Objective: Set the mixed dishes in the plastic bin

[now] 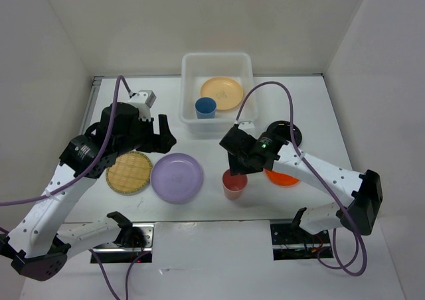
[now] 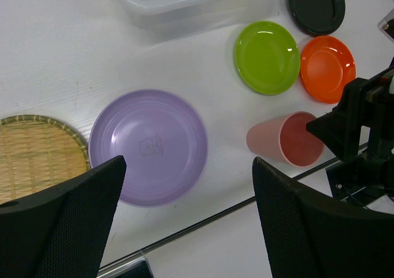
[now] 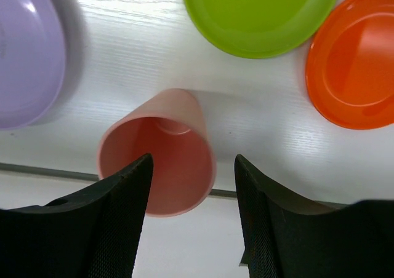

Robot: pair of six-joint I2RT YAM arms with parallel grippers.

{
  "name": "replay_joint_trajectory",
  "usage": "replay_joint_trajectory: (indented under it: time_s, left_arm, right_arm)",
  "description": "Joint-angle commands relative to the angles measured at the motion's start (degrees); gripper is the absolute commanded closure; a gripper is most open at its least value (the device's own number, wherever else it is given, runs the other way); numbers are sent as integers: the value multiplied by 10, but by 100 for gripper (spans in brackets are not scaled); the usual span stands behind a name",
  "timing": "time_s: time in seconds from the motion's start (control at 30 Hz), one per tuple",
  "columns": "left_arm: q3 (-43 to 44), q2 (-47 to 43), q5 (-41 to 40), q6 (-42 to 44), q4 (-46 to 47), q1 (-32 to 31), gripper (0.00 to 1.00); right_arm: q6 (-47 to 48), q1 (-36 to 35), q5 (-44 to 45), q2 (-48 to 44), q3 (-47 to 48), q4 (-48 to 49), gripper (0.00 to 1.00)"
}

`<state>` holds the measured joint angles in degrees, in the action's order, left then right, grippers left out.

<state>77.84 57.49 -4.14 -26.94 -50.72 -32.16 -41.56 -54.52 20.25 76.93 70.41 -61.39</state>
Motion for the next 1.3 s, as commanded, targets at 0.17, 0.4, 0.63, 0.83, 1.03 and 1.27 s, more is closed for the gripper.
replay_joint_trajectory:
  time_s: [0.17, 0.4, 0.63, 0.83, 1.03, 1.27]
  left_arm:
    - [8, -5, 12, 7, 15, 3, 10]
    - [8, -5, 12, 7, 15, 3, 10]
    - [3, -10, 12, 7, 15, 3, 10]
    - [-2, -10, 12, 13, 15, 3, 10]
    - [-2, -15, 6, 13, 20, 3, 10]
    - [-2, -15, 6, 13, 20, 3, 10]
  right_arm:
    - [-6, 21, 27, -5, -19, 13, 38]
    - [5, 27, -17, 12, -47, 59, 38]
    - [5, 27, -35, 31, -69, 83, 40]
    - [5, 27, -51, 43, -80, 101, 54]
    - [5, 27, -63, 53, -75, 107, 85]
    - [24, 27, -57, 25, 15, 57, 100]
